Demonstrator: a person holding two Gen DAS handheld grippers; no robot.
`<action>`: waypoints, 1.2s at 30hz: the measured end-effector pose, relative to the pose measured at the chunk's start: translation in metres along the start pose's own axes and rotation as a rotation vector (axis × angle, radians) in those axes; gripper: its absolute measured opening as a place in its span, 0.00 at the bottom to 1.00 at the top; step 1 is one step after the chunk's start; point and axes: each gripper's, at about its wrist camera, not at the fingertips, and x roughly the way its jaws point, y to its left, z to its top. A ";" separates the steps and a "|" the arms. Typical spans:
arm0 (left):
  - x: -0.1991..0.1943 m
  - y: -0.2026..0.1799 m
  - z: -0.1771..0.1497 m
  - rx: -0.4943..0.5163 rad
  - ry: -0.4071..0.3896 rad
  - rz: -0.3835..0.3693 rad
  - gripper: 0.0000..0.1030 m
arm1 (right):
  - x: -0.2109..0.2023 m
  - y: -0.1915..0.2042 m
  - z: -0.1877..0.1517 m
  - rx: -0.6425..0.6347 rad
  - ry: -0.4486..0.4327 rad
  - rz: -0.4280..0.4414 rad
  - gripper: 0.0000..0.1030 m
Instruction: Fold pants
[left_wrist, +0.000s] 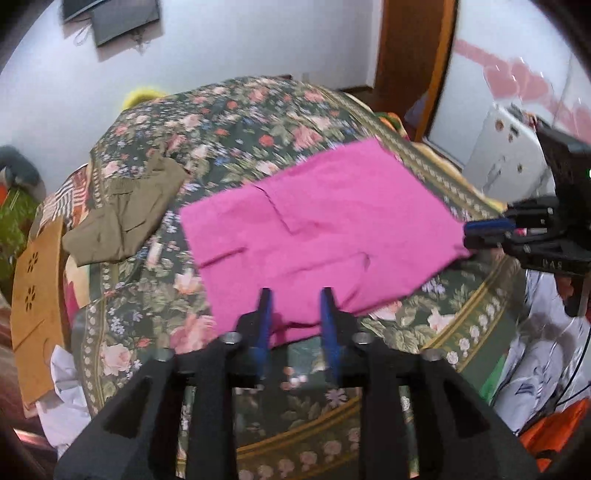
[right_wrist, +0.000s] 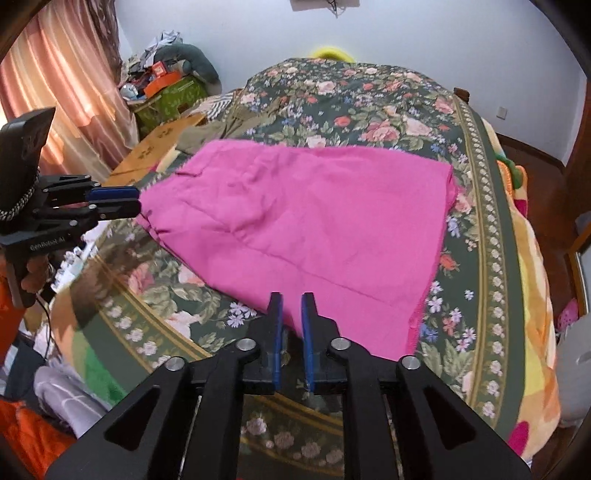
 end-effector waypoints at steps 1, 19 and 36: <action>-0.003 0.005 0.002 -0.019 -0.014 0.005 0.39 | -0.004 -0.001 0.002 0.008 -0.014 0.000 0.23; 0.055 0.027 -0.014 -0.162 0.125 -0.003 0.40 | 0.045 -0.008 -0.020 0.067 0.030 -0.021 0.31; 0.043 0.031 -0.029 -0.173 0.089 0.058 0.52 | 0.022 -0.040 -0.036 0.119 0.060 -0.076 0.30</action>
